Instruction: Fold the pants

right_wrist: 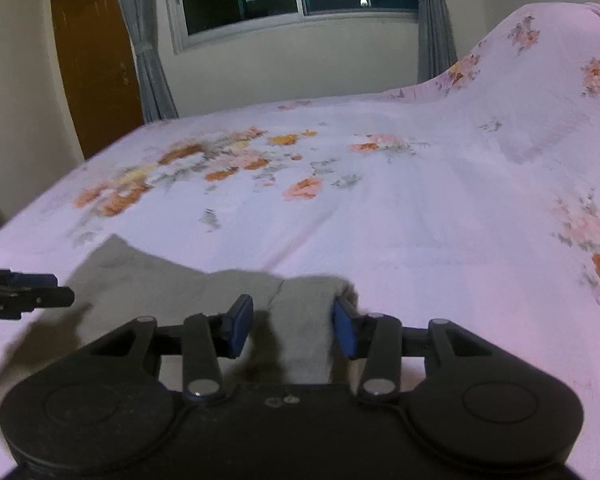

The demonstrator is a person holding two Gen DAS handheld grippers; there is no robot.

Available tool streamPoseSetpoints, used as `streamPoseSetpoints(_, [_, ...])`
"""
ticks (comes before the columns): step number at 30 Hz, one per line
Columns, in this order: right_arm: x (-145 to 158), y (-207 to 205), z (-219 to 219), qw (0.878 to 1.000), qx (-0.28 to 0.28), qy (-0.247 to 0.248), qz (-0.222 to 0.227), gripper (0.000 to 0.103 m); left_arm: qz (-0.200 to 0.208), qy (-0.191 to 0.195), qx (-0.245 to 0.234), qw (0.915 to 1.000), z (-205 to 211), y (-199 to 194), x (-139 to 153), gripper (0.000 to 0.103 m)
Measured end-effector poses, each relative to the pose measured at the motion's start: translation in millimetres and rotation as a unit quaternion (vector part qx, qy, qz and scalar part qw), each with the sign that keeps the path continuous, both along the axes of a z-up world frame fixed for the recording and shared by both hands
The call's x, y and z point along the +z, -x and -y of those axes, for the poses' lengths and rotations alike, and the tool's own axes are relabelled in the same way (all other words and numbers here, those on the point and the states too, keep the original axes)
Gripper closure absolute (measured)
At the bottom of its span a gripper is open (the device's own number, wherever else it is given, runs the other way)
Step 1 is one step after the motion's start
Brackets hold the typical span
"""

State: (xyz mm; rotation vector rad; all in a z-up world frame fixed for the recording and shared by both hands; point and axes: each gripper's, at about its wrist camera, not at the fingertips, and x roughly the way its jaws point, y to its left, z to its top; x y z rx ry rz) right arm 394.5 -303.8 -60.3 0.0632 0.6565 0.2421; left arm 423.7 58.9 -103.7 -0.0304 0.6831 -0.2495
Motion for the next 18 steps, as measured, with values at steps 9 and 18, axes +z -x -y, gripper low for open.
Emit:
streamPoseSetpoints(9, [6.0,12.1,4.0,1.0,0.019,-0.004,0.015,0.054,-0.003,0.001,0.007,1.0,3.8,-8.7,-8.0,0.021])
streamPoseSetpoints(18, [-9.8,12.6,-0.5,0.998,-0.003,0.006,-0.06,0.04,-0.017,-0.022,0.01,0.9996,6.6,0.0,-12.4,0.02])
